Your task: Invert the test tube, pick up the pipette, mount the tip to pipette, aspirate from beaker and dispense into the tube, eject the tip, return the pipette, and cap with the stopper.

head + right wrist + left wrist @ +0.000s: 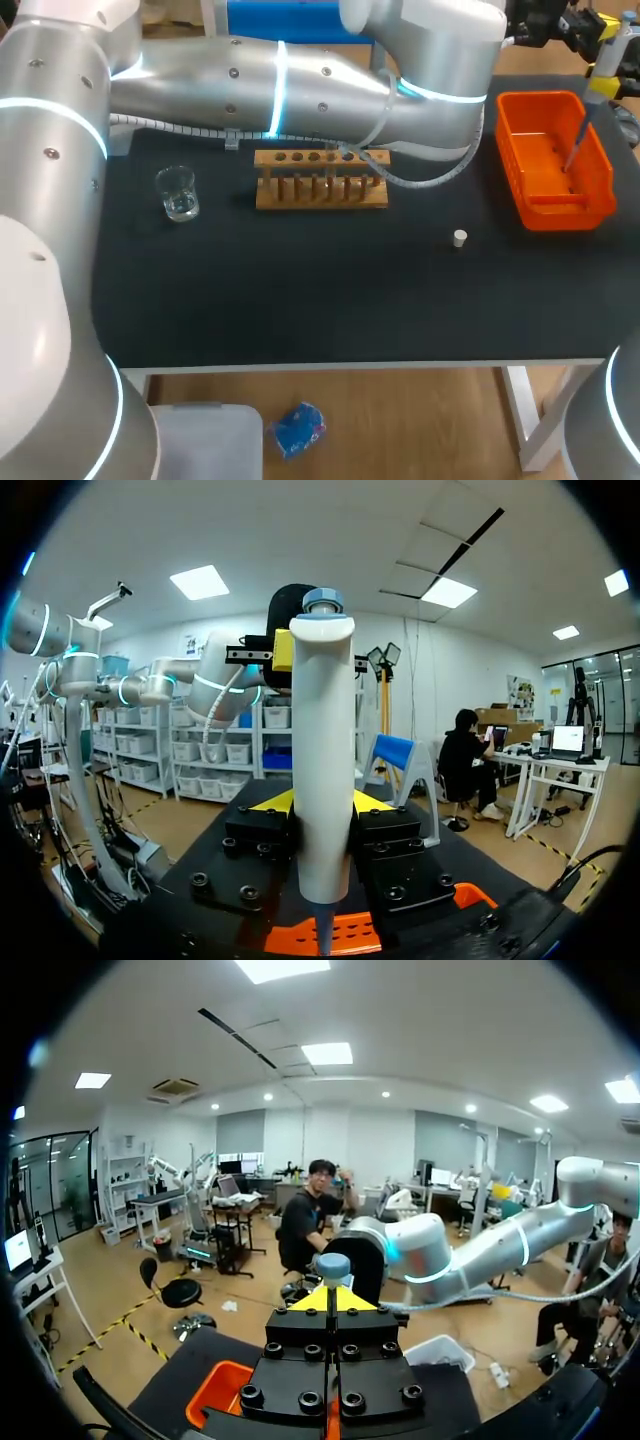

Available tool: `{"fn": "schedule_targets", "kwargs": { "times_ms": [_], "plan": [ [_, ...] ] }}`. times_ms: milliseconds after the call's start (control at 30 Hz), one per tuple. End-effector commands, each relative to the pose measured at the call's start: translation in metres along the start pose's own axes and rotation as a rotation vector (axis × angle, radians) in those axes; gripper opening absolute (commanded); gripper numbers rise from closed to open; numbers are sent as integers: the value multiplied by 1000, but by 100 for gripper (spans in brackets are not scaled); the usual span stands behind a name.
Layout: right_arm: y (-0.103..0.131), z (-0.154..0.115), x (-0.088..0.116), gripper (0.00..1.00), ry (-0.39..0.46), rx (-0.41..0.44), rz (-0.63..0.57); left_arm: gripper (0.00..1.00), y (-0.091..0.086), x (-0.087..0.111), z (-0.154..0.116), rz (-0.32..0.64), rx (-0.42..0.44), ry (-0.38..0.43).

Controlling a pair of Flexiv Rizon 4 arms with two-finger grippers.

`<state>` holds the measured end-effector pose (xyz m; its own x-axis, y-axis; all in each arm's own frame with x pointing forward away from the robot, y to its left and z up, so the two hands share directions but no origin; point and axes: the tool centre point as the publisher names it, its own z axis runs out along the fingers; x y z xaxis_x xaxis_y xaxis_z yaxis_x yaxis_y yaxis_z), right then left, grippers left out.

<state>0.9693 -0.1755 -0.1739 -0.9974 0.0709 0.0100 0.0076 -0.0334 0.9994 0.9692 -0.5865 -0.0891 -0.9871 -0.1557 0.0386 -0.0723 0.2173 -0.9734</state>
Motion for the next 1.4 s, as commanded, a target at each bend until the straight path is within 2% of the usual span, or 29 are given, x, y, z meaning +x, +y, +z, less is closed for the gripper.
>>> {"fn": "schedule_targets", "kwargs": {
  "times_ms": [33,467,600,833,867,900,933,1033,1200,1300,1400],
  "plan": [
    [8,0,-3,0,9,0,0,0,14,0,7,-4,288,-5],
    [8,0,-3,0,9,0,0,0,16,0,7,-16,285,-8],
    [8,0,-3,0,9,0,0,0,3,0,-1,11,291,-16],
    [8,0,-3,0,9,0,0,0,-35,3,-20,54,330,-12],
    [8,0,-3,0,9,0,0,3,-38,3,-22,57,334,-12],
    [8,0,-3,0,9,0,0,31,-42,4,-25,61,335,-13],
    [8,0,-3,0,9,0,0,100,-47,4,-30,66,329,-20],
    [8,0,-3,0,9,0,0,100,-53,6,-44,77,317,-44],
    [8,0,-3,0,9,0,0,100,-53,14,-69,58,267,-101],
    [8,0,-3,0,9,0,0,100,-47,25,-89,56,220,-142],
    [8,0,-3,0,9,0,0,100,-35,33,-115,34,192,-196]
  ]
}}
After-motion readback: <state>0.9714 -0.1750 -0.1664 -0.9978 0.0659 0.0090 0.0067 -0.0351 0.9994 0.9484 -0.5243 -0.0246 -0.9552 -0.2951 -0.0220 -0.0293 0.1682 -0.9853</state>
